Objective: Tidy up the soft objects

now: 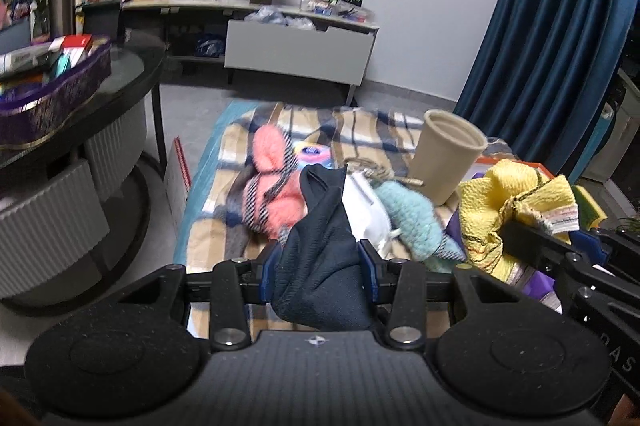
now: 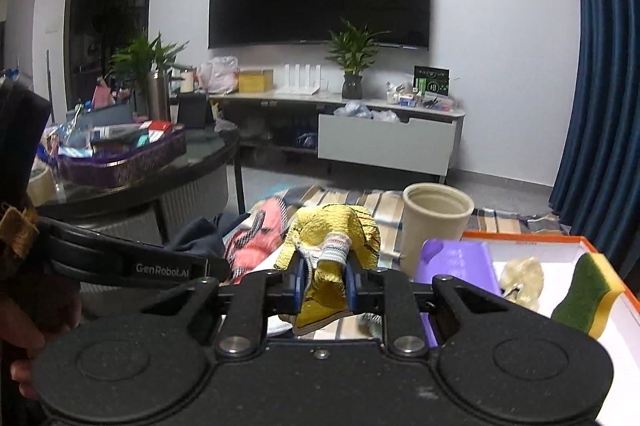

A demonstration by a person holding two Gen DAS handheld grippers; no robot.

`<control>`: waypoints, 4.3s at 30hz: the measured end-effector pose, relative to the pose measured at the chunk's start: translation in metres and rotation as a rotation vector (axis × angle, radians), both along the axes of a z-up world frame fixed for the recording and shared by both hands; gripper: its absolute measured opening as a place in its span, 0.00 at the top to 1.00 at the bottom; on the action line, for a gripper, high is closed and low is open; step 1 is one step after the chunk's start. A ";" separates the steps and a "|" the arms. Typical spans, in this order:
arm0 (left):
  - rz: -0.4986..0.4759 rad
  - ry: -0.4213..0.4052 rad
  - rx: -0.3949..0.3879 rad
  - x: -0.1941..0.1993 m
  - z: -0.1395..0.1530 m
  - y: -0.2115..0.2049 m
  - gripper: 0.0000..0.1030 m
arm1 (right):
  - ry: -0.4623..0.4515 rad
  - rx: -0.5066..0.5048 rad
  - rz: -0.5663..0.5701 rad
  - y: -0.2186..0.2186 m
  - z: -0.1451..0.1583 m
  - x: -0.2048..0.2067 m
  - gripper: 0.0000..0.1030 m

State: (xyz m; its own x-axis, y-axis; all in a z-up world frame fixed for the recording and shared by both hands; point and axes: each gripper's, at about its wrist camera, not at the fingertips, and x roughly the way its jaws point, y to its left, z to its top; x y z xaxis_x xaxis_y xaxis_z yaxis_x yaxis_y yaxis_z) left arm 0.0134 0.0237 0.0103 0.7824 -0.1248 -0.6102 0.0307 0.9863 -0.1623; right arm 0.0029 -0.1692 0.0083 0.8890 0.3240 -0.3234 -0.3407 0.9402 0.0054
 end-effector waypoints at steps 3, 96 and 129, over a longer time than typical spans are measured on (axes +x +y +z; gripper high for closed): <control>-0.004 -0.012 0.010 0.002 0.007 -0.007 0.59 | -0.016 0.016 -0.002 -0.006 0.006 0.001 0.76; -0.299 -0.019 0.034 0.030 0.023 -0.153 0.59 | -0.072 0.117 -0.314 -0.134 0.032 0.004 0.75; -0.398 0.018 0.061 0.046 0.006 -0.208 0.59 | -0.048 0.145 -0.452 -0.189 0.018 -0.001 0.75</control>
State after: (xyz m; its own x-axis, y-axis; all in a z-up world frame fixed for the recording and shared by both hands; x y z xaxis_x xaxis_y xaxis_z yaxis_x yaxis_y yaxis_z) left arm 0.0593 -0.1841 0.0164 0.6692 -0.3792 -0.6390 0.4100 0.9057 -0.1080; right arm 0.0018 -0.3584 0.0266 0.9642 -0.0598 -0.2585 0.0990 0.9850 0.1414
